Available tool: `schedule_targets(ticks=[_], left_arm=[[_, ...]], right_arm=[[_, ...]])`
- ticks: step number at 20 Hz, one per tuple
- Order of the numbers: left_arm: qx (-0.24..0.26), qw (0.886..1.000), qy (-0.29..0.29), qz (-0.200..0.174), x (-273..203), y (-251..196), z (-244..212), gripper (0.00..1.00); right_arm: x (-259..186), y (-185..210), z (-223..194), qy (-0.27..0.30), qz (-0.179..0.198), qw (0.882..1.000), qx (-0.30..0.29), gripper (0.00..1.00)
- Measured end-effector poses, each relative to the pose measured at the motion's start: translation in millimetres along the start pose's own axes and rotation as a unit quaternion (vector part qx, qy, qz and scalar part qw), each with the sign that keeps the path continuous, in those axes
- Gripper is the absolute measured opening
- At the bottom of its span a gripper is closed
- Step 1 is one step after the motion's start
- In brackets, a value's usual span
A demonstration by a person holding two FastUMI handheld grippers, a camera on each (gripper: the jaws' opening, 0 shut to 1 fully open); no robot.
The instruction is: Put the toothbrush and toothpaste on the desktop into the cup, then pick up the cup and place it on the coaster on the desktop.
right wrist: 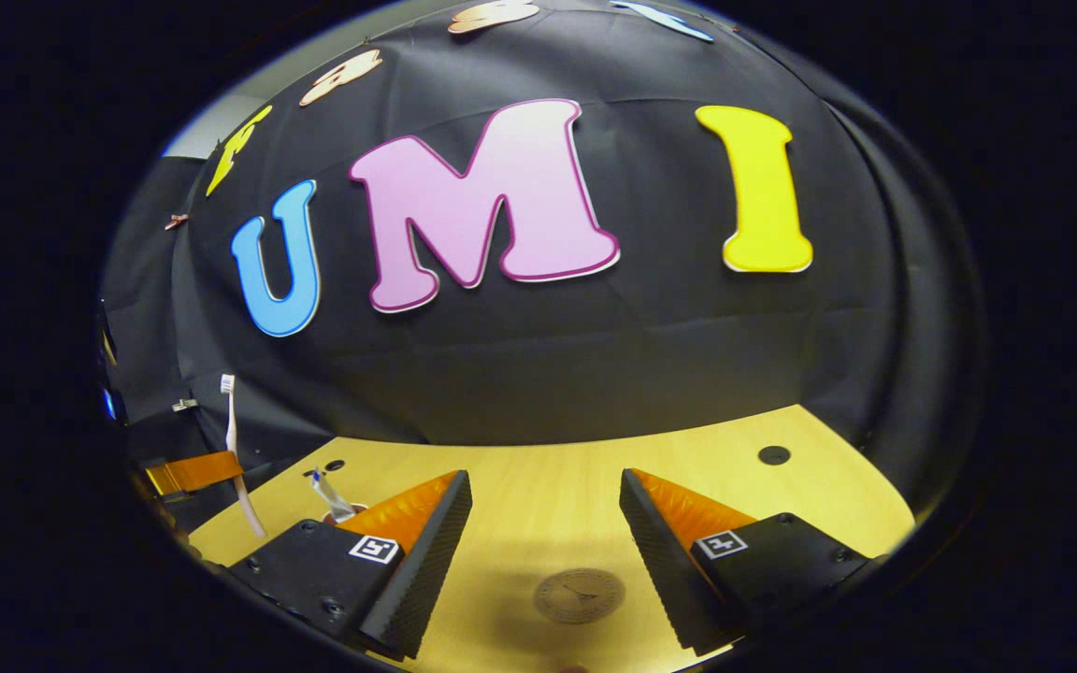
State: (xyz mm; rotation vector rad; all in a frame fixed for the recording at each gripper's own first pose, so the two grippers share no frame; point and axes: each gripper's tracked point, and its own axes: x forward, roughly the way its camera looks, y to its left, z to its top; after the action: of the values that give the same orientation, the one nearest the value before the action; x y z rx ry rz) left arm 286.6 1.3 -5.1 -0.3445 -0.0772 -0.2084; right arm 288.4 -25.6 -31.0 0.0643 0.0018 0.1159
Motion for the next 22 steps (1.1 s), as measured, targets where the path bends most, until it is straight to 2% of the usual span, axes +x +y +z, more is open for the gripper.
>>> schedule_targets(ticks=[2,7,9,14,19,21,22], left_arm=[[-0.009,0.999,-0.031,-0.016,17.3,1.1,4.2,0.06],[0.021,0.998,-0.066,-0.005,43.8,28.4,-14.1,0.06],[0.017,0.997,-0.079,-0.007,49.2,33.1,-20.0,0.06],[0.012,0.997,-0.072,-0.021,55.1,40.3,-41.1,0.06],[0.031,0.998,-0.046,-0.031,51.8,39.9,-55.9,0.11],[0.035,0.998,-0.031,-0.048,48.3,32.1,-62.7,0.16],[0.039,0.998,-0.022,-0.049,47.3,30.7,-66.7,0.25]], right_arm=[[-5.1,-20.6,1.6,-0.002,-0.019,1.000,-0.007,0.98],[-15.4,-57.6,-10.8,0.013,-0.051,0.998,-0.023,0.98],[-17.7,-65.0,-23.2,0.027,-0.059,0.998,-0.026,0.98],[-24.3,-60.9,-43.7,0.047,-0.065,0.997,-0.016,0.98],[-27.4,-48.3,-51.4,0.059,-0.051,0.997,-0.020,0.98],[-31.2,-50.3,-48.8,0.057,-0.053,0.997,-0.025,0.98],[-33.6,-54.0,-48.0,0.055,-0.057,0.996,-0.027,0.98]])
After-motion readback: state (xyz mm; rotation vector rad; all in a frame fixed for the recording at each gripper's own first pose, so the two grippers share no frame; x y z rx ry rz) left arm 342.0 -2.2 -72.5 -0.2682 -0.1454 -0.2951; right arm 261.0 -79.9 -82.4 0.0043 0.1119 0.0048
